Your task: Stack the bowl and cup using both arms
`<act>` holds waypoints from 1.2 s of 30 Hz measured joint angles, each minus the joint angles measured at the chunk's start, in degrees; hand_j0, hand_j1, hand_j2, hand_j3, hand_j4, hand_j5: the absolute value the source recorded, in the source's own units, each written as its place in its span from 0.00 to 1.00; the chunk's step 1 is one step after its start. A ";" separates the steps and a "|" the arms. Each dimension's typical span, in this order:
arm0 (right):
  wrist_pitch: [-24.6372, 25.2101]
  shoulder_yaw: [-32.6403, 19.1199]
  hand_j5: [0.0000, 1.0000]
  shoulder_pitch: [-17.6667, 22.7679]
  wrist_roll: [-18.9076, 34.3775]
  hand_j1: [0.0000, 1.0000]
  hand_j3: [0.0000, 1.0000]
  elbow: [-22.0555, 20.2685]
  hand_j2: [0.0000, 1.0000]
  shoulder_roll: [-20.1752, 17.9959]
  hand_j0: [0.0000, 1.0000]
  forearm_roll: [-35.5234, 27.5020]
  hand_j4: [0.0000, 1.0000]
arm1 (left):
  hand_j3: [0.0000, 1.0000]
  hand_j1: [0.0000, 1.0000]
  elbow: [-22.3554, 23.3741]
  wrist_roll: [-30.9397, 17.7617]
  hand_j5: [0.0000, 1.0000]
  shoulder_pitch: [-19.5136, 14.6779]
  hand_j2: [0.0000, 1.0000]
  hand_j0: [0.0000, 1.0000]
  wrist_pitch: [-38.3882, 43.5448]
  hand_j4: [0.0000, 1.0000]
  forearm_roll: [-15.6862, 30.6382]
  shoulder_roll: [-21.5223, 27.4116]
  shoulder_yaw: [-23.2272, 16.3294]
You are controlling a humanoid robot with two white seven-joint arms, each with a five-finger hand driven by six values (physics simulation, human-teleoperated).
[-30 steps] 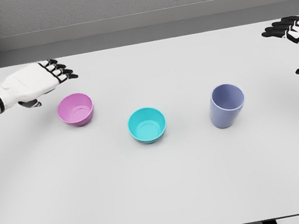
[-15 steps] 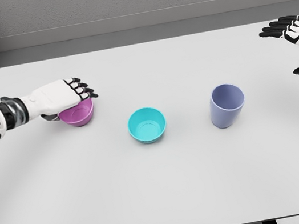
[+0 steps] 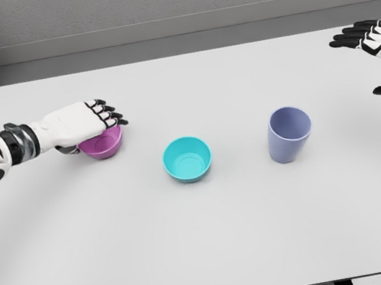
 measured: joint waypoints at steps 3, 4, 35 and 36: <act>0.00 0.00 1.00 0.00 0.00 1.00 1.00 0.02 1.00 0.00 1.00 0.00 1.00 | 0.92 0.92 -0.03 -0.06 0.92 0.09 0.92 0.92 0.00 0.92 -0.11 0.12 -0.05; 0.00 0.00 1.00 0.00 0.00 1.00 1.00 0.01 1.00 0.00 1.00 0.00 1.00 | 0.86 0.86 -0.03 -0.06 0.86 0.09 0.86 0.86 0.00 0.86 -0.12 0.16 -0.05; 0.00 -0.09 1.00 -0.26 0.00 1.00 1.00 -0.01 1.00 0.35 1.00 0.00 1.00 | 0.60 0.60 -11.95 0.41 0.60 1.85 0.60 0.60 -0.03 0.60 8.29 0.80 0.06; 0.00 -0.09 1.00 -0.26 0.00 1.00 1.00 -0.01 1.00 0.35 1.00 0.00 1.00 | 0.60 0.60 -12.91 0.40 0.60 1.85 0.60 0.60 -0.02 0.60 8.49 0.83 -0.11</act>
